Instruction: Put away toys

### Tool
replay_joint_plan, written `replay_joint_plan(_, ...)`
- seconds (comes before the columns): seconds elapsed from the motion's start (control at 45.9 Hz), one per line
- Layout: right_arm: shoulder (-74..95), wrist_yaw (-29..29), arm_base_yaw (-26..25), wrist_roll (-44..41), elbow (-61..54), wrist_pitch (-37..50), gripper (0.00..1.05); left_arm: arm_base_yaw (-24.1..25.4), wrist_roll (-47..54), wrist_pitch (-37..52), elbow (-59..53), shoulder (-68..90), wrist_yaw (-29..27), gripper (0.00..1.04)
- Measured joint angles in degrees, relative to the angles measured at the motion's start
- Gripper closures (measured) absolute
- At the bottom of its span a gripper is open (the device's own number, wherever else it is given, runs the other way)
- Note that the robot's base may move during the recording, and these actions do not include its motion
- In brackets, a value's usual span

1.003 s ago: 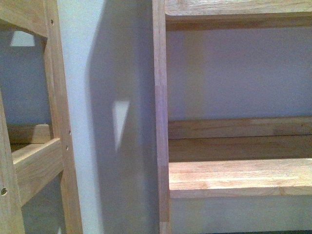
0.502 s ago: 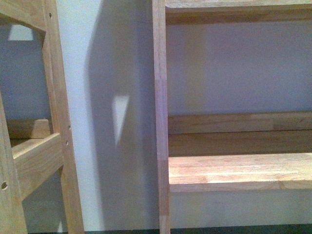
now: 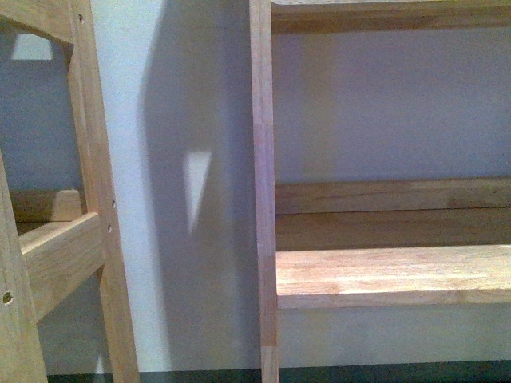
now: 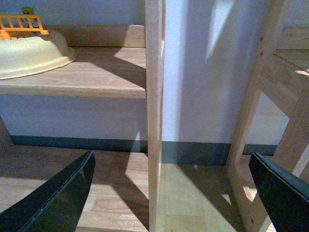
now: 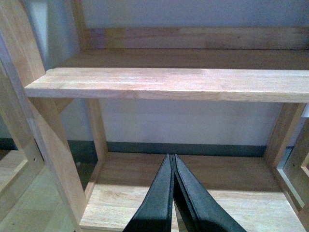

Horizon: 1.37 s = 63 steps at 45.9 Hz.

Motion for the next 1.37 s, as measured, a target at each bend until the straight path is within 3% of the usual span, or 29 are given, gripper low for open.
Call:
replay_joint_plan(0.109, 0.0, 0.0, 0.0, 0.0, 0.0, 0.0, 1.01, 0.0, 0.0, 0.0, 0.0, 0.0, 0.0, 0.06)
replay_joint_plan(0.392, 0.0, 0.0, 0.0, 0.0, 0.0, 0.0, 0.66, 0.0, 0.0, 0.0, 0.0, 0.0, 0.0, 0.06)
replay_joint_plan(0.72, 0.0, 0.0, 0.0, 0.0, 0.0, 0.0, 0.06, 0.0, 0.0, 0.0, 0.0, 0.0, 0.0, 0.06)
replay_joint_plan(1.374, 0.0, 0.0, 0.0, 0.0, 0.0, 0.0, 0.06, 0.0, 0.0, 0.0, 0.0, 0.0, 0.0, 0.06)
